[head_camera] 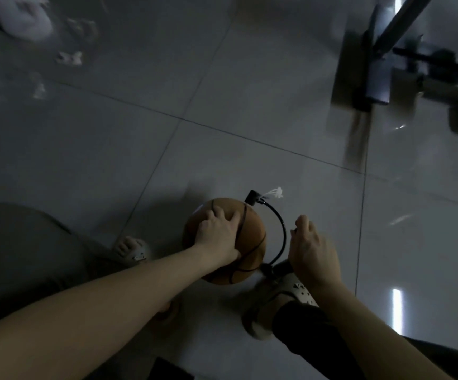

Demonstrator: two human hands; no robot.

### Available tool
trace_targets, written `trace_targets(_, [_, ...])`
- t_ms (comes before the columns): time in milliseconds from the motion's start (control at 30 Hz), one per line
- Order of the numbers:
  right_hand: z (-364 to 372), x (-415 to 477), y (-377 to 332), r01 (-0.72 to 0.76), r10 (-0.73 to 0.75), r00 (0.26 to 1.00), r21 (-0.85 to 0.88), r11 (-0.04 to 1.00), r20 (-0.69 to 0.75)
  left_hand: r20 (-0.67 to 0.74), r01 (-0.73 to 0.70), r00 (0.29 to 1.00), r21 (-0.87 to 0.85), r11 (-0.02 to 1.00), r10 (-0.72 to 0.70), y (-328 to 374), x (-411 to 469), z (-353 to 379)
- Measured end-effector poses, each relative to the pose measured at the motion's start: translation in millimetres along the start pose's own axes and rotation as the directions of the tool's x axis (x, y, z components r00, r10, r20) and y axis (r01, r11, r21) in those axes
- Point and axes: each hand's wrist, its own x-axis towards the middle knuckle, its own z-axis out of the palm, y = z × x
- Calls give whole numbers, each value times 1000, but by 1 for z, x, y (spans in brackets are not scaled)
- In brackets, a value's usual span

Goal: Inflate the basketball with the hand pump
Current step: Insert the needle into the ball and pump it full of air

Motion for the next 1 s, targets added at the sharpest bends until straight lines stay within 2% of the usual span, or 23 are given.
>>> trace_targets(267, [-13, -52, -23, -11, 2, 997, 118, 993, 73, 48, 39, 998, -42, 998, -37, -8, -6, -2])
trace_targets(433, [-87, -54, -27, -3, 0, 1000, 159, 987, 16, 58, 66, 996, -41, 997, -64, -6, -8, -14])
trace_targets(600, [-154, -62, -32, 76, -68, 996, 142, 987, -60, 14, 9, 1000, -23, 1000, -9, 0, -15, -8])
trace_targets(800, [-110, -88, -42, 60, -50, 996, 132, 989, -78, 17, 9, 1000, -16, 1000, -8, 0, -10, -12])
trace_targets(1000, [-74, -73, -25, 58, -54, 997, 66, 996, -59, 2, 1, 1000, 23, 1000, -1, 5, -6, -12])
